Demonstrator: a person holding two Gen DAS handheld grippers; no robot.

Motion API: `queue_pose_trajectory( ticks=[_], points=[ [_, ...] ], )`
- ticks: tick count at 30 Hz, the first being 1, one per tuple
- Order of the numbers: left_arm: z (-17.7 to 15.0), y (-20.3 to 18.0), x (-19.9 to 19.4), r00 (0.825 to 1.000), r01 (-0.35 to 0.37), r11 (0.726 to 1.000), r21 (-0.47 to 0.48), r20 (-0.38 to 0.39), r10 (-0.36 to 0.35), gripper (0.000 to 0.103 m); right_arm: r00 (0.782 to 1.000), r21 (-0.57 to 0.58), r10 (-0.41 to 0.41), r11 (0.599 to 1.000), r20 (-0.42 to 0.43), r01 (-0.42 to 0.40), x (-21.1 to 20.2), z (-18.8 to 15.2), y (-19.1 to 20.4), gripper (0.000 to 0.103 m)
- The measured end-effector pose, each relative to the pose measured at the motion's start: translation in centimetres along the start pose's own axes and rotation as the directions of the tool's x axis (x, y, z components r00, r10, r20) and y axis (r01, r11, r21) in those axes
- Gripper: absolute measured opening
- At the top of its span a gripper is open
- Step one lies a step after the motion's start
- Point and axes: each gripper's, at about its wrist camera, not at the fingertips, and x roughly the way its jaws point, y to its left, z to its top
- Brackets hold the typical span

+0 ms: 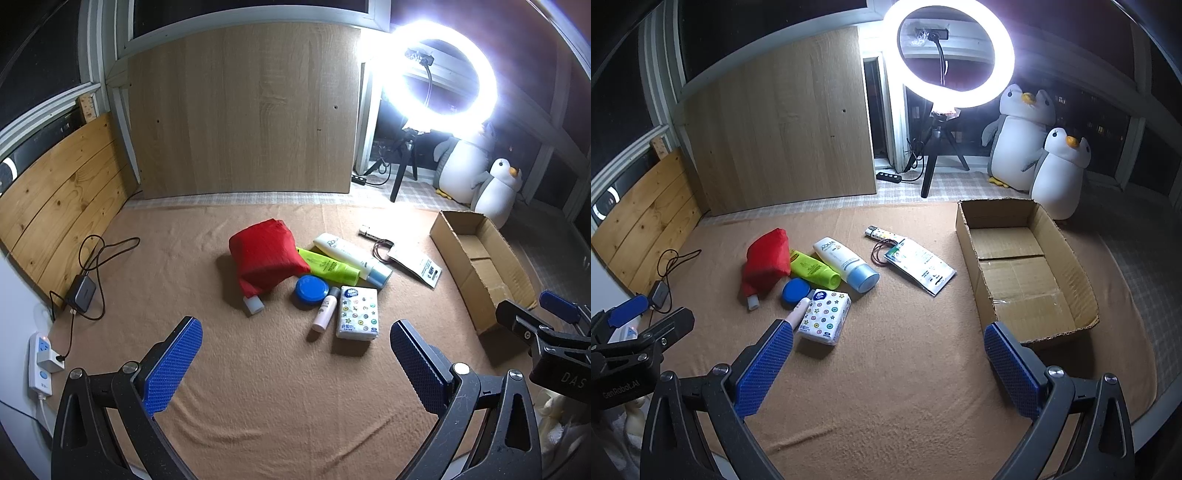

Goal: Organize objects

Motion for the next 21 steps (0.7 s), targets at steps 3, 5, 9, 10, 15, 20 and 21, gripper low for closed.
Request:
queue_pose_trajectory(
  ticks=[3,5,9,10,15,20,21],
  points=[
    [-0.04,0.01,-0.09,1.0,0.002,1.0,0.0,0.0,-0.002,0.103,1.0,0.002,0.0,1.0,0.0,0.0,-0.12,-0.09,-0.03,0.102],
    [-0.11,0.01,-0.21,1.0,0.004,1.0,0.002,0.0,-0.004,0.103,1.0,0.004,0.001,1.0,-0.001,-0.001,-0.12,-0.09,-0.04,0.102],
    [-0.2,-0.02,-0.26,1.0,0.006,1.0,0.006,-0.002,-0.006,0.103,1.0,0.005,0.002,1.0,-0.005,-0.002,-0.12,-0.17,-0.05,0.102],
    [-0.2,0.02,-0.26,1.0,0.007,1.0,0.006,-0.002,-0.007,0.103,1.0,0.007,0.003,1.0,-0.005,-0.003,-0.12,-0.22,-0.09,0.102],
    [-0.19,0.04,-0.27,1.0,0.008,1.0,0.006,-0.002,-0.008,0.103,1.0,0.011,0.005,1.0,-0.009,-0.005,-0.09,-0.24,-0.09,0.102],
    [-0.2,0.03,-0.25,1.0,0.008,1.0,0.005,-0.003,-0.008,0.103,1.0,0.015,0.002,1.0,-0.009,-0.002,-0.07,-0.28,-0.1,0.102],
    [-0.2,-0.01,-0.23,1.0,0.007,1.0,0.006,-0.004,-0.007,0.103,1.0,0.014,0.003,1.0,-0.01,-0.003,-0.06,-0.28,-0.1,0.102]
  ],
)
